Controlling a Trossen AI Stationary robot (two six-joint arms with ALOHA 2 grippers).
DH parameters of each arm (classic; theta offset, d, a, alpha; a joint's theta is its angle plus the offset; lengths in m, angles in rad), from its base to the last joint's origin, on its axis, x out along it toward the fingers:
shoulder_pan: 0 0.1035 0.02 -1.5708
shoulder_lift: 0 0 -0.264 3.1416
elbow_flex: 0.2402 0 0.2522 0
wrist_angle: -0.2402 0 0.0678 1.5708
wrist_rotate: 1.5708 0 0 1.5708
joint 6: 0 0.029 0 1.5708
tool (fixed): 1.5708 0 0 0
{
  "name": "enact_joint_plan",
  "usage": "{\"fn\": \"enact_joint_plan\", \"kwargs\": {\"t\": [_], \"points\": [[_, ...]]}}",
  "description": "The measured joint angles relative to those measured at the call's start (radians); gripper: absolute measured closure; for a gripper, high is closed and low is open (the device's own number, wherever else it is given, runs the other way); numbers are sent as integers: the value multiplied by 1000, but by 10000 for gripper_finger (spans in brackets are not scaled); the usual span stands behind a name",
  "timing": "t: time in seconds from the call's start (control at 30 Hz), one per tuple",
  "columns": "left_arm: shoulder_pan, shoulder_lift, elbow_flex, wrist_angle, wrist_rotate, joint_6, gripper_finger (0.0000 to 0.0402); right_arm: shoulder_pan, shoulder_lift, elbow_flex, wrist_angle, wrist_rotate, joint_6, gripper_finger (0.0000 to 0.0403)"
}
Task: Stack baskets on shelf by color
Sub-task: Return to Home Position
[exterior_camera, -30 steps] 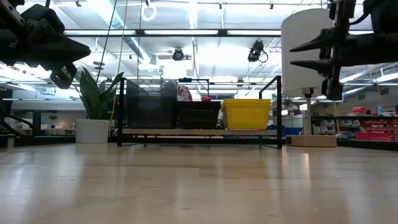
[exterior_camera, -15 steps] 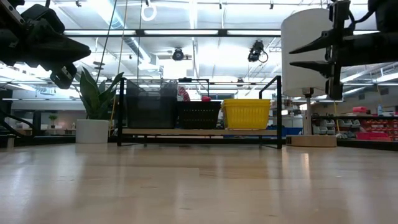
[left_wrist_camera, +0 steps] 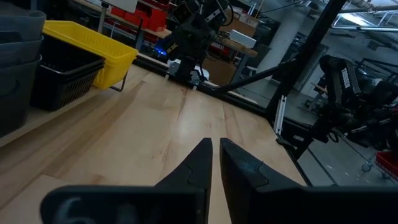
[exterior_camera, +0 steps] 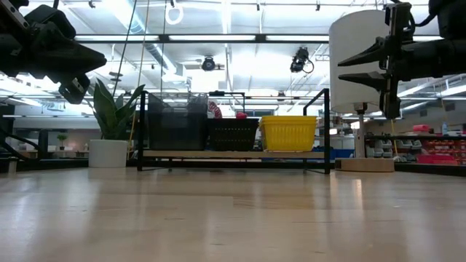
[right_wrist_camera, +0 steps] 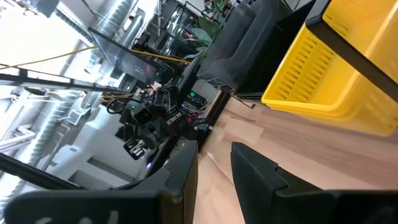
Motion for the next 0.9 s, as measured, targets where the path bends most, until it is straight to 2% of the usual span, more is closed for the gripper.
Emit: {"fn": "enact_joint_plan", "kwargs": {"t": [0.9], "points": [[0,0,0,0,0,0,374,0,0,0,0,0,-1,302]]}}
